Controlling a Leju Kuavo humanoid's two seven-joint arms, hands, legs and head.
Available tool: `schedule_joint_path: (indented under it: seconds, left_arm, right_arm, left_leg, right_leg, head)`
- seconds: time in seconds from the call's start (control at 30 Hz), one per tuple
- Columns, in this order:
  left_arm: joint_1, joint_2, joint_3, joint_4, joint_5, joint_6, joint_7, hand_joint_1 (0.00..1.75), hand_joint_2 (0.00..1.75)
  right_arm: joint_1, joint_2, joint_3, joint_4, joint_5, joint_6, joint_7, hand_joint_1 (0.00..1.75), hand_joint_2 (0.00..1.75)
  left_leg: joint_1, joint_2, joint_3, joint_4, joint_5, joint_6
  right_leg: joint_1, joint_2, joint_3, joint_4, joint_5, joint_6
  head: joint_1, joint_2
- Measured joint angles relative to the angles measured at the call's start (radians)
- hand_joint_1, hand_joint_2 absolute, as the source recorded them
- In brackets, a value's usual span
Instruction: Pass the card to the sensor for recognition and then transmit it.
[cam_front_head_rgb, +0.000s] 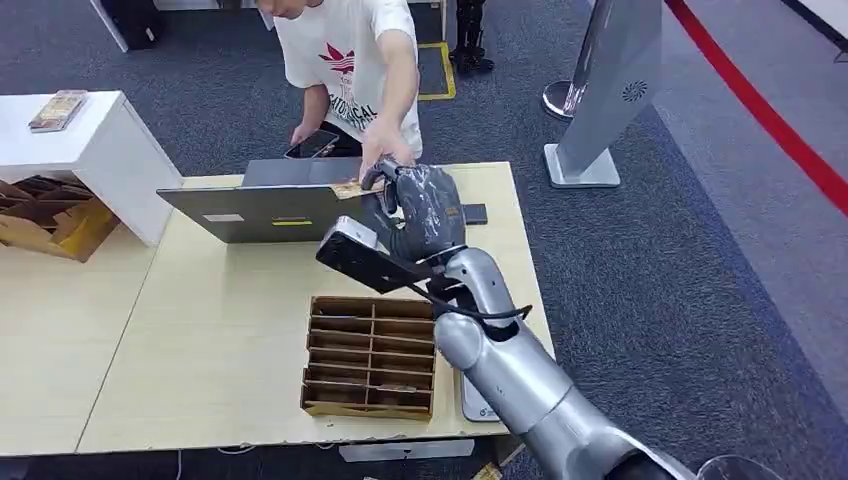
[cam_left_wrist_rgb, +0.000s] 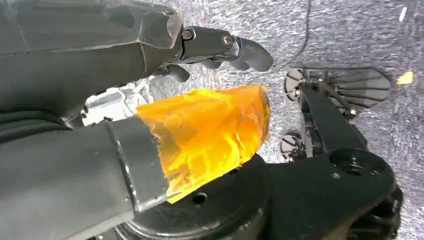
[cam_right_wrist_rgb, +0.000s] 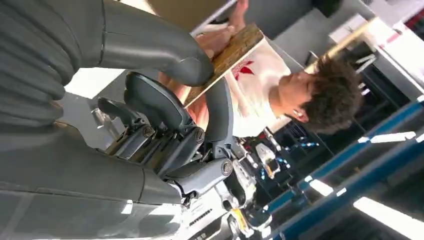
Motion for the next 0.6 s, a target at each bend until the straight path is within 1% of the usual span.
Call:
schedule_joint_path:
  seconds: [0.03, 0.07, 0.1, 0.13, 0.17, 0.2, 0.23, 0.3, 0.37, 0.43, 0.47, 0.53, 0.57, 0.6]
  left_arm:
    - [-0.001, 0.0, -0.002, 0.0, 0.0, 0.0, 0.001, 0.0, 0.0]
    - [-0.002, 0.0, -0.005, 0.0, 0.0, -0.001, 0.001, 0.0, 0.0]
    - [-0.002, 0.0, -0.006, 0.0, -0.001, -0.001, 0.002, 0.0, 0.0]
    - [-0.002, 0.0, -0.007, 0.0, -0.002, -0.002, 0.002, 0.0, 0.0]
    - [-0.002, 0.0, -0.008, 0.0, -0.002, -0.002, 0.002, 0.0, 0.0]
    - [-0.002, 0.0, -0.009, 0.0, -0.002, -0.002, 0.002, 0.0, 0.0]
    - [-0.002, 0.0, -0.011, 0.0, -0.002, -0.002, 0.002, 0.0, 0.0]
    - [-0.002, 0.0, -0.015, 0.0, -0.002, -0.003, 0.002, 0.0, 0.0]
    - [-0.002, 0.0, -0.016, 0.0, 0.0, -0.004, 0.002, 0.0, 0.0]
    - [-0.002, 0.0, -0.016, 0.0, 0.002, -0.005, 0.002, 0.0, 0.0]
    - [-0.001, 0.0, -0.016, 0.0, 0.005, -0.005, 0.001, 0.0, 0.0]
    - [0.0, 0.001, -0.016, 0.0, 0.015, -0.005, -0.002, 0.0, 0.0]
    - [0.001, 0.002, -0.016, 0.0, 0.021, -0.005, -0.003, 0.0, 0.0]
    - [0.001, 0.002, -0.016, 0.0, 0.025, -0.005, -0.005, 0.0, 0.0]
  right_arm:
    - [-0.008, 0.004, 0.004, 0.024, 0.006, 0.0, 0.001, 1.75, 1.75]
    - [-0.014, 0.006, 0.007, 0.044, 0.011, 0.0, 0.002, 1.66, 1.75]
    - [-0.017, 0.008, 0.009, 0.057, 0.013, 0.0, 0.003, 1.38, 1.75]
    - [-0.018, 0.009, 0.012, 0.067, 0.015, 0.001, 0.003, 0.09, 1.75]
    - [-0.021, 0.01, 0.014, 0.079, 0.018, 0.002, 0.006, 0.0, 1.75]
    - [-0.023, 0.011, 0.016, 0.089, 0.018, 0.003, 0.009, 0.0, 1.75]
    - [-0.026, 0.012, 0.018, 0.1, 0.018, 0.011, 0.011, 0.0, 0.0]
    - [-0.029, 0.013, 0.022, 0.117, 0.013, 0.032, 0.015, 0.0, 0.0]
    - [-0.032, 0.015, 0.023, 0.132, -0.007, 0.07, 0.014, 0.0, 0.0]
    - [-0.031, 0.018, 0.024, 0.143, -0.036, 0.104, 0.0, 0.0, 0.0]
    - [-0.031, 0.019, 0.026, 0.146, -0.062, 0.139, -0.011, 0.0, 0.0]
    - [-0.025, 0.027, 0.034, 0.143, -0.134, 0.232, -0.031, 0.0, 0.0]
    - [-0.019, 0.031, 0.045, 0.131, -0.187, 0.301, -0.035, 0.0, 0.0]
    - [-0.01, 0.032, 0.055, 0.117, -0.228, 0.355, -0.037, 0.0, 0.0]
  left_leg:
    - [0.0, 0.0, 0.0, 0.0, 0.0, 0.0]
    - [0.0, 0.0, 0.0, 0.0, 0.0, 0.0]
    - [0.0, 0.0, 0.0, 0.0, 0.0, 0.0]
    - [0.0, 0.0, 0.0, 0.0, 0.0, 0.0]
    - [0.0, 0.0, 0.0, 0.0, 0.0, 0.0]
    - [0.0, 0.0, 0.0, 0.0, 0.0, 0.0]
    - [0.0, 0.0, 0.0, 0.0, 0.0, 0.0]
    - [0.0, 0.0, 0.0, 0.0, 0.0, 0.0]
    - [0.0, 0.0, 0.0, 0.0, 0.0, 0.0]
    - [0.0, 0.0, 0.0, 0.0, 0.0, 0.0]
    - [0.0, 0.0, 0.0, 0.0, 0.0, 0.0]
    - [0.0, 0.0, 0.0, 0.0, 0.0, 0.0]
    - [0.0, 0.0, 0.0, 0.0, 0.0, 0.0]
    - [0.0, 0.0, 0.0, 0.0, 0.0, 0.0]
  right_leg:
    - [0.0, 0.0, 0.0, 0.0, 0.0, 0.0]
    - [0.0, 0.0, 0.0, 0.0, 0.0, 0.0]
    - [0.0, 0.0, 0.0, 0.0, 0.0, 0.0]
    - [0.0, 0.0, 0.0, 0.0, 0.0, 0.0]
    - [0.0, 0.0, 0.0, 0.0, 0.0, 0.0]
    - [0.0, 0.0, 0.0, 0.0, 0.0, 0.0]
    - [0.0, 0.0, 0.0, 0.0, 0.0, 0.0]
    - [0.0, 0.0, 0.0, 0.0, 0.0, 0.0]
    - [0.0, 0.0, 0.0, 0.0, 0.0, 0.0]
    - [0.0, 0.0, 0.0, 0.0, 0.0, 0.0]
    - [0.0, 0.0, 0.0, 0.0, 0.0, 0.0]
    - [0.0, 0.001, 0.0, 0.0, 0.0, 0.0]
    - [0.0, 0.001, 0.0, 0.0, 0.0, 0.0]
    - [0.0, 0.001, 0.0, 0.0, 0.0, 0.0]
  head:
    - [0.0, 0.0]
    - [0.0, 0.0]
    - [0.0, 0.0]
    - [0.0, 0.0]
    - [0.0, 0.0]
    - [0.0, 0.0]
    - [0.0, 0.0]
    - [0.0, 0.0]
    - [0.0, 0.0]
    - [0.0, 0.0]
    - [0.0, 0.0]
    - [0.0, 0.0]
    - [0.0, 0.0]
    - [0.0, 0.0]
